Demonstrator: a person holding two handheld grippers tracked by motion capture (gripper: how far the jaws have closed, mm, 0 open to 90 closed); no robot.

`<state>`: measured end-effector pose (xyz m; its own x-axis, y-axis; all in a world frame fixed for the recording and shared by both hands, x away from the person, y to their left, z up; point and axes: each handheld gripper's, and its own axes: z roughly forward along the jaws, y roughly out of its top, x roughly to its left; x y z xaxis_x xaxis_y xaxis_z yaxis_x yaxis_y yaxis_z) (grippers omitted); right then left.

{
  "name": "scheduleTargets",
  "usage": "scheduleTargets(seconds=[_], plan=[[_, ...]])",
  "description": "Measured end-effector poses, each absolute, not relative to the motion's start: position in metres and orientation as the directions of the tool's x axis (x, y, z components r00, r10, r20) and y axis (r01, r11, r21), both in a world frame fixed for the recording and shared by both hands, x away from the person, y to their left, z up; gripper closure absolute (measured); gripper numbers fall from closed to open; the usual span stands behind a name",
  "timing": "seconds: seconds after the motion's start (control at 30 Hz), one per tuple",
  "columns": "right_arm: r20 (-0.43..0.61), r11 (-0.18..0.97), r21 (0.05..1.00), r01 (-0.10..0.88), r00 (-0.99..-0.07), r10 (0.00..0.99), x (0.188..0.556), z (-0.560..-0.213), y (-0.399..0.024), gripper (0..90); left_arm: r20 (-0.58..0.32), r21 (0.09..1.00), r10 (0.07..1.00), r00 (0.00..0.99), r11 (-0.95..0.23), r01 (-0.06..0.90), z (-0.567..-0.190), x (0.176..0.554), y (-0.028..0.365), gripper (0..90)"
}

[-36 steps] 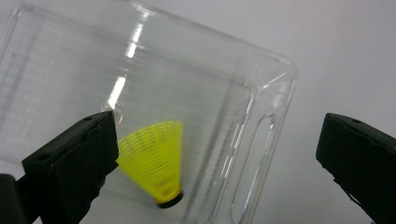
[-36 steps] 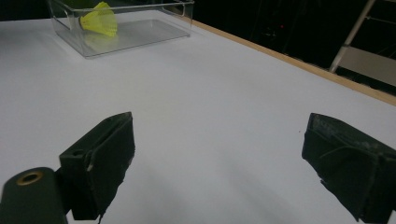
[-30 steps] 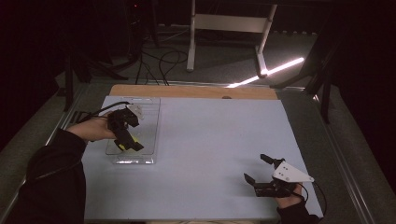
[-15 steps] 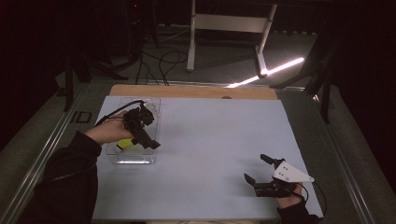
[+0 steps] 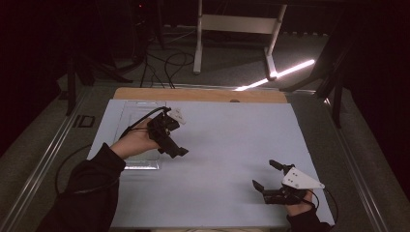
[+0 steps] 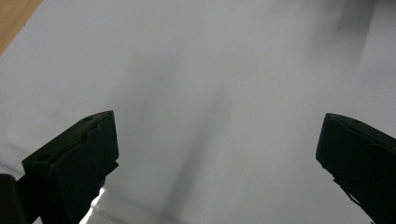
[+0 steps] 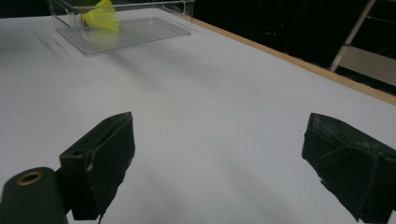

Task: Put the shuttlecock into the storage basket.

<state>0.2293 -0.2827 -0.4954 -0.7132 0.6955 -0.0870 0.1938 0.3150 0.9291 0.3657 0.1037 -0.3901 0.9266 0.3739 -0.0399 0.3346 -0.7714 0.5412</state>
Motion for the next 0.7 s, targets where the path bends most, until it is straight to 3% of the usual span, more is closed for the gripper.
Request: scheduleTargets(seconds=[0.33, 0.7], plan=[[-0.092, 0.316, 0.930, 0.189, -0.712, 0.696, 0.229, -0.494, -0.283, 9.6, -0.031, 0.557, 0.374, 0.927, -0.763, 0.327, -0.403, 0.352, 0.077, 0.0], [-0.091, 0.314, 0.931, 0.187, -0.713, 0.695, 0.228, -0.494, -0.283, 9.6, -0.056, 0.614, 0.302, 0.952, -0.741, 0.271, -0.421, 0.322, 0.061, 0.0]])
